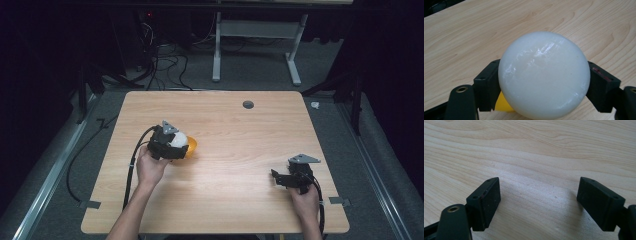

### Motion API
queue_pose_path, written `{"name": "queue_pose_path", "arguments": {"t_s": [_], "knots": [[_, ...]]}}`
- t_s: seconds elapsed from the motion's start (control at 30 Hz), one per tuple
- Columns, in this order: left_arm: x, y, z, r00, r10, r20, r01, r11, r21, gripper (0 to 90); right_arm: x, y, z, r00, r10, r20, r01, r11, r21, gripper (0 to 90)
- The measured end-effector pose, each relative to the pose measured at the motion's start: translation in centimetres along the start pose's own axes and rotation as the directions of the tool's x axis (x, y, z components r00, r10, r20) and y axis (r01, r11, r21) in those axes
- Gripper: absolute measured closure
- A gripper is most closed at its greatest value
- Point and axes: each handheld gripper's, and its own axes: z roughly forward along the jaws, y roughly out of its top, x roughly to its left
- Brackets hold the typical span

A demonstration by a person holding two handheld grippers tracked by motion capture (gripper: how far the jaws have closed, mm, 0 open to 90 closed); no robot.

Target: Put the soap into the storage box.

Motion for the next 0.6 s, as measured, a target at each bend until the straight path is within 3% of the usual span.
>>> {"name": "queue_pose_path", "arguments": {"t_s": [0.27, 0.37, 0.6], "knots": [[0.8, -0.1, 1.4, 0.9993, -0.036, 0.0, 0.036, 0.999, 0.024, 24.4, 0.0, 0.0, 0.0, 1.0, 0.0, 0.0, 0.0, 1.0, 0.0, 20.0], [1.0, -0.2, 1.8, 0.9992, -0.033, -0.022, 0.034, 0.999, 0.028, 24.4, 0.0, 0.0, 0.0, 1.0, -0.001, 0.0, 0.001, 1.0, 0.0, 20.0], [1.2, -0.3, 2.6, 0.9986, -0.05, -0.015, 0.051, 0.9976, 0.047, 24.4, 0.0, 0.0, 0.0, 1.0, 0.0, 0.0, 0.0, 1.0, 0.0, 20.0]]}}
